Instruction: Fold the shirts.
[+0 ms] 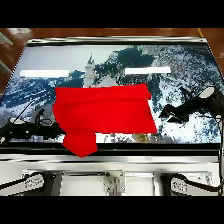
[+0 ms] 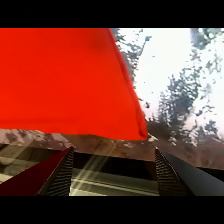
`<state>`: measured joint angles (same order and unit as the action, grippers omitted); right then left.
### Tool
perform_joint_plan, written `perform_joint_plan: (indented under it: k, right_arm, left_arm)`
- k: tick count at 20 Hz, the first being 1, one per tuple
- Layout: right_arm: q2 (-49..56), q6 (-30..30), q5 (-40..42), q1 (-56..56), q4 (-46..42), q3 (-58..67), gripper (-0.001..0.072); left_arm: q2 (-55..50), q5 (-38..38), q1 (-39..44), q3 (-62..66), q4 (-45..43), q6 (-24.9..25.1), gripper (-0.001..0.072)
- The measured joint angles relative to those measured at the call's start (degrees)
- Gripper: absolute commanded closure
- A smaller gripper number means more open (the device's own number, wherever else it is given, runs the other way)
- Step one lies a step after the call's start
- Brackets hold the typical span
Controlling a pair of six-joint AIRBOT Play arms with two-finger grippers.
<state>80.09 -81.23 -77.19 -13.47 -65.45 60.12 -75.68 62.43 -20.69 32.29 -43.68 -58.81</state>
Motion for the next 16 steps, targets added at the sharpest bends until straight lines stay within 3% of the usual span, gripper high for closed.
perform_joint_plan:
  k: [12,13,15,16]
  right_arm:
    - [11.4,0.0,1.6,2.3,5.4,-2.7,0.0076]
    - [12.1,-0.3,2.3,3.3,5.4,-2.7,0.0159]
    - [13.2,-0.6,3.1,5.3,5.4,-2.8,0.0583]
    - [13.4,-0.7,4.1,6.2,5.3,-2.8,0.0651]
  left_arm:
    - [3.6,4.0,-0.7,0.8,0.9,1.0,0.0663]
    - [3.7,4.1,-0.7,0.8,0.9,1.1,0.0663]
    - [3.7,4.2,-0.7,0.8,0.9,1.1,0.0664]
    - [3.7,4.2,-0.7,1.0,0.9,1.1,0.0664]
